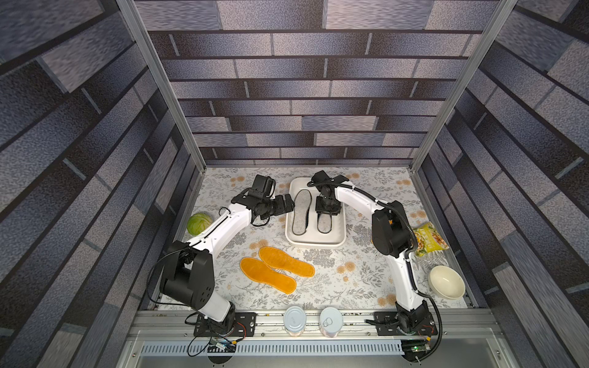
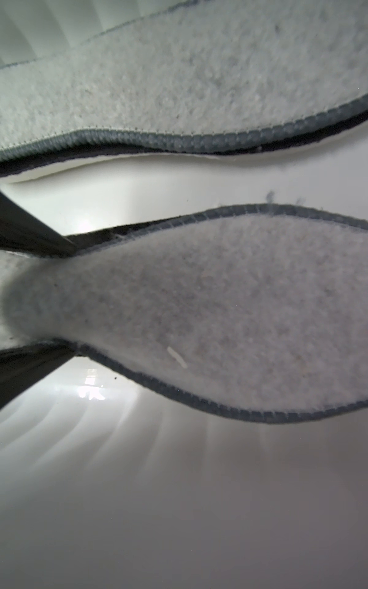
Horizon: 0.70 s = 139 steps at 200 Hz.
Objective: Put the insoles into the storage box
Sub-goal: Place the insole in the storage box.
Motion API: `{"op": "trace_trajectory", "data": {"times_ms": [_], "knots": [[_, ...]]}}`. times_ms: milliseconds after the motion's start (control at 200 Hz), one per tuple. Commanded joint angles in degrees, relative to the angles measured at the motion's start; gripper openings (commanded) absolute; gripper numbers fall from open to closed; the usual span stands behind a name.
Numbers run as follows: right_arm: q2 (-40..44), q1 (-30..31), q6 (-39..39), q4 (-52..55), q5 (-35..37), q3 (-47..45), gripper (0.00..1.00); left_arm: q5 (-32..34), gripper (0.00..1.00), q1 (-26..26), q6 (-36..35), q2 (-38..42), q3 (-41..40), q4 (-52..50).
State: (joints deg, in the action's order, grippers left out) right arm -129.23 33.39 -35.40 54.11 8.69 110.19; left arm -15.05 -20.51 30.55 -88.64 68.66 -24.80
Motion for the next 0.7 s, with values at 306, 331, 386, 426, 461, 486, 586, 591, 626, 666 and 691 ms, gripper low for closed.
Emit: {"op": "trace_trajectory", "data": {"times_ms": [306, 331, 386, 426, 461, 486, 586, 591, 626, 666, 691], "knots": [[-0.32, 0.36, 0.49, 1.97, -0.27, 0.64, 0.54, -0.24, 1.0, 0.25, 0.74, 0.84, 0.38, -0.34], [-0.24, 0.36, 0.44, 2.05, -0.23, 0.64, 0.55, -0.23, 1.0, 0.27, 0.74, 0.84, 0.33, -0.35], [-0.17, 0.36, 0.59, 2.21, -0.24, 0.51, 0.56, -0.17, 1.0, 0.25, 0.74, 0.84, 0.38, -0.24], [0.02, 0.32, 0.57, 2.1, -0.17, 0.33, 0.58, -0.16, 1.0, 0.29, 0.73, 0.85, 0.4, -0.26], [0.19, 0.32, 0.67, 1.93, -0.24, 0.05, 0.59, -0.16, 1.0, 0.24, 0.74, 0.84, 0.41, -0.35], [0.33, 0.38, 0.68, 1.88, -0.29, -0.13, 0.6, -0.16, 1.0, 0.25, 0.75, 0.84, 0.39, -0.34], [0.89, 0.3, 0.67, 1.62, -0.32, -0.59, 0.63, -0.11, 1.0, 0.28, 0.83, 0.75, 0.35, -0.36], [0.9, 0.33, 0.68, 1.62, -0.28, -0.63, 0.63, -0.13, 1.0, 0.29, 0.83, 0.8, 0.39, -0.35], [1.14, 0.36, 0.68, 1.53, -0.12, -0.76, 0.64, -0.16, 1.0, 0.16, 0.83, 0.75, 0.34, -0.29], [1.36, 0.36, 0.68, 1.53, 0.08, -0.85, 0.64, -0.16, 1.0, 0.17, 0.83, 0.75, 0.41, -0.43], [1.5, 0.36, 0.7, 1.53, 0.1, -0.86, 0.65, -0.15, 1.0, 0.2, 0.83, 0.75, 0.37, -0.34]]}}
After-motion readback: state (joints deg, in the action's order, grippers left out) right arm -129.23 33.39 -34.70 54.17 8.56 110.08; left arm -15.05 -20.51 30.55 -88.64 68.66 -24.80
